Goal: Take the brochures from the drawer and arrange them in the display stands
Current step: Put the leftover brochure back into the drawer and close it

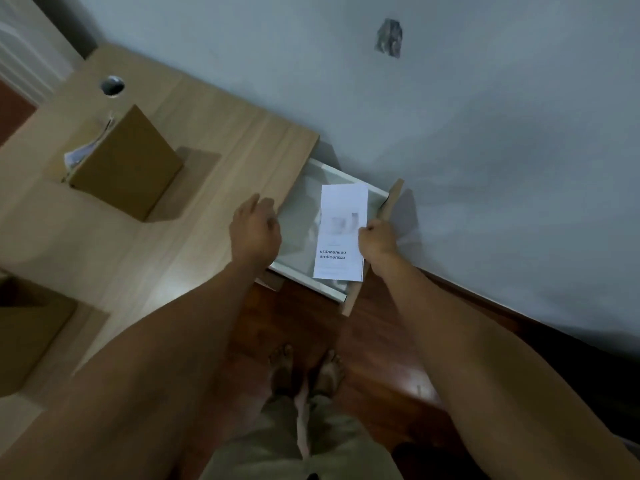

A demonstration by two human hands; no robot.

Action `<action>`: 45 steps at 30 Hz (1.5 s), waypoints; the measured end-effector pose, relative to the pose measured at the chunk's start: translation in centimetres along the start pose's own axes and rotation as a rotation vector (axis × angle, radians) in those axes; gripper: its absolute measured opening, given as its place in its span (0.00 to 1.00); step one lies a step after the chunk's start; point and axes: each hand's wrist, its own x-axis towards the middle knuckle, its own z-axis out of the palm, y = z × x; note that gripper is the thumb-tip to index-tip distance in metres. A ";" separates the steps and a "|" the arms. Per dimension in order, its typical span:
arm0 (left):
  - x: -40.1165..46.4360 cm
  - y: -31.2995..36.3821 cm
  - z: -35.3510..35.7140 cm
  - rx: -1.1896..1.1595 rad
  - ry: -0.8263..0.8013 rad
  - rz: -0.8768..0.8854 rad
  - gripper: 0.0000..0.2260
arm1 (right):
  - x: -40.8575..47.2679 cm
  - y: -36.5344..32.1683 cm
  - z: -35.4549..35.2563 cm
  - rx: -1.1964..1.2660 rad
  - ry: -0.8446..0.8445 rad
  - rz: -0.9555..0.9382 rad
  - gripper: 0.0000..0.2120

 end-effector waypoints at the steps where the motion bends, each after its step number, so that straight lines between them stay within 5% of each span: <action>1: 0.5 -0.6 0.3 0.026 -0.005 -0.009 0.17 | 1.0 -0.2 0.4 -0.056 0.004 -0.007 0.11; 7: 1.1 -4.5 1.6 0.125 -0.004 0.119 0.20 | 4.4 -1.2 3.0 -0.408 -0.039 -0.122 0.10; 14: 0.6 -4.9 2.1 0.171 0.048 0.144 0.20 | 6.2 -0.4 5.8 -0.538 -0.330 -0.300 0.06; 20: 0.6 -4.8 2.1 0.175 0.080 0.153 0.19 | 6.4 0.1 7.4 -0.724 -0.563 -0.426 0.18; 28: 0.6 -5.0 2.4 0.182 0.102 0.164 0.19 | 5.8 0.9 8.8 -0.798 -0.467 -0.442 0.22; 35: 0.7 -5.0 2.5 0.175 0.096 0.164 0.19 | 3.9 1.6 9.1 -0.866 -0.370 -0.480 0.08; 42: 0.8 -4.8 2.3 0.148 0.069 0.143 0.19 | 3.0 1.2 8.4 -0.924 -0.410 -0.403 0.36; 45: 0.9 -4.9 2.2 0.135 0.046 0.138 0.19 | 2.3 0.9 7.0 -0.727 -0.372 -0.378 0.37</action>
